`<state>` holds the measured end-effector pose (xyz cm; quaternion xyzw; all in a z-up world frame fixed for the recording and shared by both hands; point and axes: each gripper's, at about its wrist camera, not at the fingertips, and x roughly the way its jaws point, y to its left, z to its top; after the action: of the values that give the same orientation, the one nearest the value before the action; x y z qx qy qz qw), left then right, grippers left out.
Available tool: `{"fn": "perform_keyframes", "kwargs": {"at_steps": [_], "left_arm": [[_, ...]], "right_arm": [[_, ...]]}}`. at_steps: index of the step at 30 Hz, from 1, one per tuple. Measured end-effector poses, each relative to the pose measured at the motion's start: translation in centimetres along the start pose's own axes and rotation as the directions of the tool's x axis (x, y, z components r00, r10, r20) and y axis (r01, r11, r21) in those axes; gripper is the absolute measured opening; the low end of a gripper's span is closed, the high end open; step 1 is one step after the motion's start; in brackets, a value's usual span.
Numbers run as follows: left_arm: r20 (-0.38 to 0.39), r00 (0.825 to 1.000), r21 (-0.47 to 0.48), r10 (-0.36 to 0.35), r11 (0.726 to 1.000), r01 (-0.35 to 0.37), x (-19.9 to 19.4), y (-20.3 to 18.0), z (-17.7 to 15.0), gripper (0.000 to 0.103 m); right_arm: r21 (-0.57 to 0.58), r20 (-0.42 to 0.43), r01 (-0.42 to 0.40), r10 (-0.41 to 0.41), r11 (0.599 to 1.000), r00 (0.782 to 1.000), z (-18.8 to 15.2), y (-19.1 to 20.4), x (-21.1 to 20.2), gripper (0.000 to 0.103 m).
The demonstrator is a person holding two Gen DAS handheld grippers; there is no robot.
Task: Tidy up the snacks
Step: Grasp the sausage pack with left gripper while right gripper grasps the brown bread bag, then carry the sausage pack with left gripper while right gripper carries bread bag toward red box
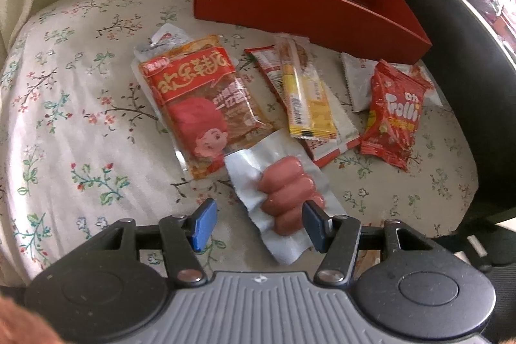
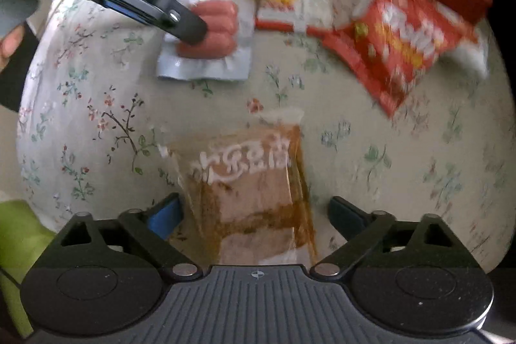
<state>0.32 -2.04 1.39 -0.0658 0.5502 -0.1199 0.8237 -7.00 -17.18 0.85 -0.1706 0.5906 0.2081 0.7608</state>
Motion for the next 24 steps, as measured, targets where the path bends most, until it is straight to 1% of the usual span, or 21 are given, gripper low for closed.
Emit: {"fn": "perform_keyframes", "kwargs": {"at_steps": [1,2,4,5,7,9,11,13,15,17,21,23,24], "left_arm": [[-0.004,1.000,0.000,-0.003,1.000,0.003,0.1,-0.1,0.0,0.051],[-0.008,1.000,-0.005,-0.007,1.000,0.007,0.2,-0.1,0.0,0.051],[-0.011,1.000,-0.025,-0.015,1.000,0.015,0.4,-0.1,0.1,0.053],[-0.008,1.000,-0.037,-0.019,0.999,0.019,0.5,-0.2,0.2,0.056],[0.002,1.000,-0.069,-0.024,0.997,0.024,0.6,-0.4,0.5,0.057],[0.012,1.000,-0.094,-0.011,0.995,0.012,0.9,-0.8,0.6,0.059],[0.012,1.000,-0.091,0.013,0.996,-0.012,1.3,-1.5,0.7,0.061],[0.014,0.999,-0.069,0.035,0.997,-0.034,1.3,-1.9,0.7,0.061],[0.002,0.999,-0.027,0.052,0.998,-0.052,1.5,-2.3,0.9,0.063],[-0.015,0.996,-0.018,0.089,0.996,-0.089,1.8,-2.5,1.2,0.065],[-0.016,0.989,-0.030,0.149,0.988,-0.149,2.6,-3.9,1.2,0.079],[-0.011,0.981,-0.024,0.192,0.981,-0.192,3.3,-4.9,1.0,0.084],[-0.008,0.977,-0.022,0.215,0.976,-0.215,3.6,-5.4,1.0,0.085]], "right_arm": [[0.024,0.012,-0.005,0.005,1.000,1.000,0.3,-0.4,-0.2,0.079],[0.048,0.017,-0.017,0.016,0.999,1.000,0.5,-0.8,-0.3,0.076],[0.076,0.026,-0.031,0.029,0.997,0.999,0.9,-1.6,-0.4,0.074],[0.081,0.033,-0.022,0.020,0.996,0.999,1.0,-2.0,-0.5,0.073],[0.093,0.051,-0.014,0.010,0.996,0.999,1.0,-2.4,-0.9,0.070],[0.121,0.075,-0.029,0.020,0.992,0.997,0.8,-3.1,-1.4,0.068],[0.138,0.088,-0.042,0.030,0.990,0.996,0.5,-3.7,-1.6,0.067],[0.135,0.080,-0.040,0.030,0.990,0.996,0.5,-3.8,-1.3,0.067],[0.131,0.081,-0.040,0.029,0.991,0.996,0.8,-4.1,-1.1,0.067],[0.146,0.085,-0.049,0.037,0.988,0.996,0.7,-4.3,-1.2,0.067],[0.145,0.075,-0.048,0.038,0.988,0.996,0.7,-4.3,-0.8,0.069],[0.139,0.074,-0.048,0.038,0.989,0.997,0.7,-4.2,-0.8,0.069],[0.139,0.075,-0.053,0.043,0.989,0.996,0.6,-4.3,-0.9,0.069]]}}
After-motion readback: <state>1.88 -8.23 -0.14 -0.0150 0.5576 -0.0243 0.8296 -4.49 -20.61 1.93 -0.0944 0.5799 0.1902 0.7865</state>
